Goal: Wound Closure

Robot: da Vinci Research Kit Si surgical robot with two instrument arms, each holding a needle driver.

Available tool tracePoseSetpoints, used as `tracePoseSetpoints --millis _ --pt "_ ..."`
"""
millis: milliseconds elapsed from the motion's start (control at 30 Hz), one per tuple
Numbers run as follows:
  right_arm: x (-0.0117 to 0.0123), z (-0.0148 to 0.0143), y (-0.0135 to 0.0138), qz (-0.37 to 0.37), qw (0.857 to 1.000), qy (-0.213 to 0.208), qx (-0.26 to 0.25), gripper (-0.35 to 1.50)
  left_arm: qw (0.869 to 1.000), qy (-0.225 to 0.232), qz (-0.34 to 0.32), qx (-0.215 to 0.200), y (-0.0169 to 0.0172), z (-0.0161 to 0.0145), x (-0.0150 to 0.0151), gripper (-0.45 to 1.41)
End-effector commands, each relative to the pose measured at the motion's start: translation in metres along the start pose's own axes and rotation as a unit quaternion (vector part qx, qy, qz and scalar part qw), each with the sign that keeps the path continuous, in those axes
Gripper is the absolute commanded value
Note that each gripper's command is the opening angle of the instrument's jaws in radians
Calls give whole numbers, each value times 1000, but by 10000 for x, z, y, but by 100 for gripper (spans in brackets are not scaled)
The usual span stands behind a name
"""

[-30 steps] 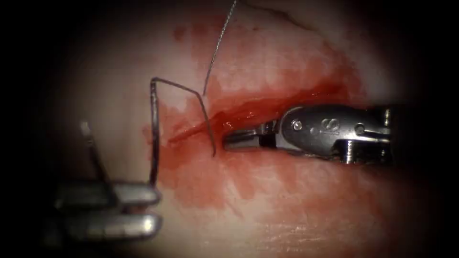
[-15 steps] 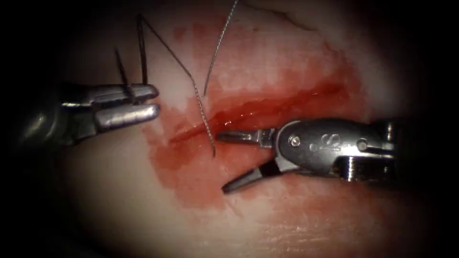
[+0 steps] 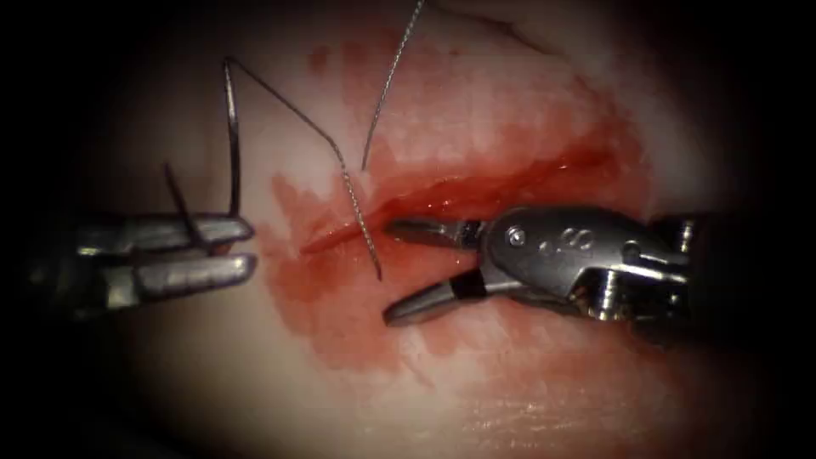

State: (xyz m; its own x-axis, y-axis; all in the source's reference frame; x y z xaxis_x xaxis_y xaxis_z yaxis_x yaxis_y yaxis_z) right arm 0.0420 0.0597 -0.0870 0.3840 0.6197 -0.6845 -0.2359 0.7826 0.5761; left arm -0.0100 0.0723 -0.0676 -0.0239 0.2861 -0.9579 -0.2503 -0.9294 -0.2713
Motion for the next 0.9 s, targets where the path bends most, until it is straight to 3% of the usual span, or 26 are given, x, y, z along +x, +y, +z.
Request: tracePoseSetpoints --millis 33,67,167,400,600,700,900 --pt "2 15 -4 11 1000 2 7 49 1000 4 1 1 -4 7 -3 -35" --pt "2 16 -5 14 1000 2 7 41 1000 4 1 1 -4 7 -3 -35" --pt "2 17 -4 29 1000 2 8 -33 1000 4 1 1 -3 7 -3 -35" --pt "-4 2 -7 36 999 -22 17 -35 1000 9 1 -5 1 8 -1 -35" --pt "-2 -52 -35 37 998 -25 37 -35 999 24 0 -28 14 13 7 -35" --pt "9 -78 -56 43 998 -23 47 -35 999 29 1 -36 19 15 8 -35" --pt "38 -99 -93 50 996 -26 62 -35 998 23 6 -54 23 15 6 -35"
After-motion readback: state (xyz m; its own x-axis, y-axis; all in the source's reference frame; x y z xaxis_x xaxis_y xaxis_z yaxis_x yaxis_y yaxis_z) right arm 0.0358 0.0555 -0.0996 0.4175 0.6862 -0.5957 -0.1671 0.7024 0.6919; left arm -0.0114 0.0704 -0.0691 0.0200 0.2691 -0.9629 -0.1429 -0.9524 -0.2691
